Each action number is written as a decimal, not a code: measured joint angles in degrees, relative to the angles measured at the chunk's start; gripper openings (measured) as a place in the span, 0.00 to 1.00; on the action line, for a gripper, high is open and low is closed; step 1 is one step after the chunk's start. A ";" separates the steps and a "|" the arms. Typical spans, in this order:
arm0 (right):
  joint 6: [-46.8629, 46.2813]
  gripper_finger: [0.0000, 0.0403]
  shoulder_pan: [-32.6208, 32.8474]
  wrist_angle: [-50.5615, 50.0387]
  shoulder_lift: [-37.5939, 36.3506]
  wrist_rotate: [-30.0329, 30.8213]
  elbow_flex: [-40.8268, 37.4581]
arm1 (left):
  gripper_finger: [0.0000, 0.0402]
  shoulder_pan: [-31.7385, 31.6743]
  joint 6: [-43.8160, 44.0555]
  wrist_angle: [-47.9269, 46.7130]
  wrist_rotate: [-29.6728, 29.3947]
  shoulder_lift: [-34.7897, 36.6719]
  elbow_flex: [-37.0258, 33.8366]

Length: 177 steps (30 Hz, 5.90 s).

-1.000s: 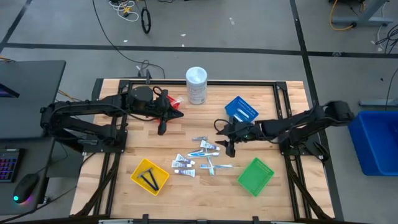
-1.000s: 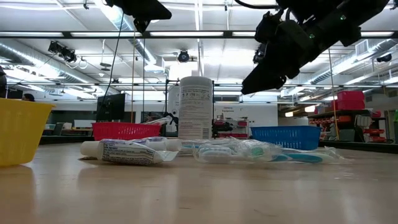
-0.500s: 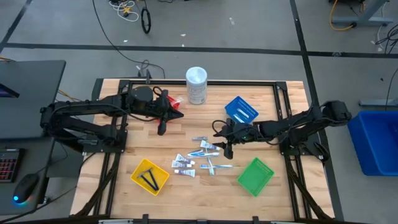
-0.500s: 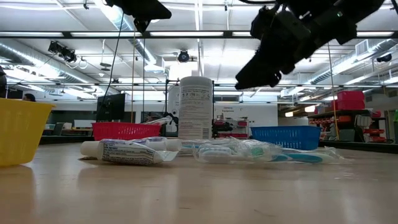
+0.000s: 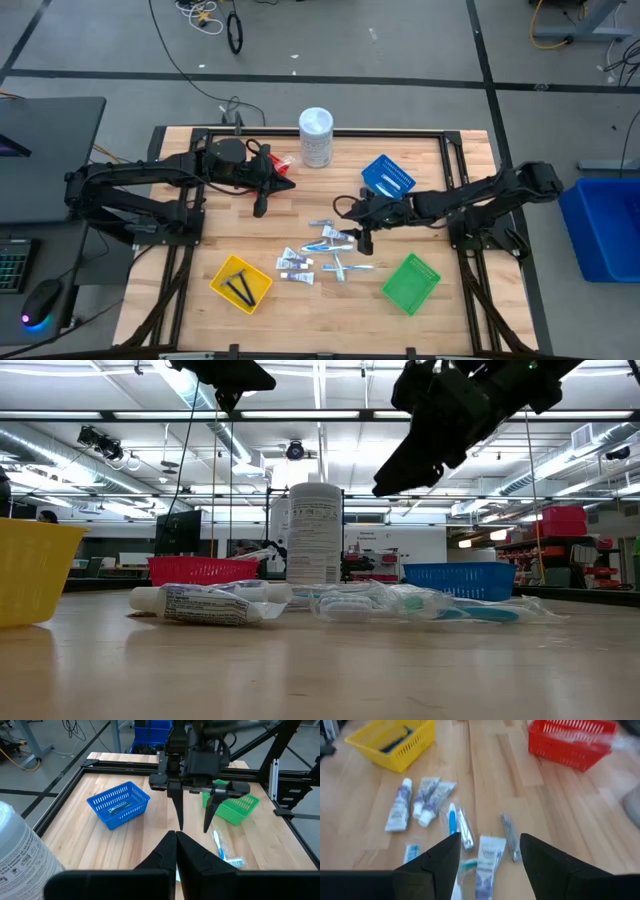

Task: Pick & Place Travel size toiletries
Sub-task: Put the white toothpaste into the green basket, then put the silver nail clipper into the blue basket

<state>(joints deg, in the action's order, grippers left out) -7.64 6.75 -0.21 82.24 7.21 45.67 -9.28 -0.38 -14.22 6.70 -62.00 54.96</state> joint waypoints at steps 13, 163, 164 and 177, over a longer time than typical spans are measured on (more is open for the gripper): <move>-2.40 0.57 0.08 2.59 10.67 -2.94 0.00 | 0.03 -0.02 0.04 0.48 0.00 0.02 0.04; 9.81 0.56 23.56 -54.74 -4.28 -16.37 9.79 | 0.04 -0.02 -0.26 1.93 -0.63 0.09 0.04; 9.55 0.56 23.53 -53.96 -4.28 -14.71 10.37 | 0.04 -0.02 -0.26 1.93 -0.63 0.09 0.04; 10.18 0.48 11.90 -43.50 -4.28 -3.51 13.71 | 0.04 -0.02 0.39 1.97 -0.50 0.09 0.04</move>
<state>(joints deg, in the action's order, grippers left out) 2.54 18.65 -43.71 77.95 3.70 59.38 -9.30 0.01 -12.25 6.20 -61.91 55.00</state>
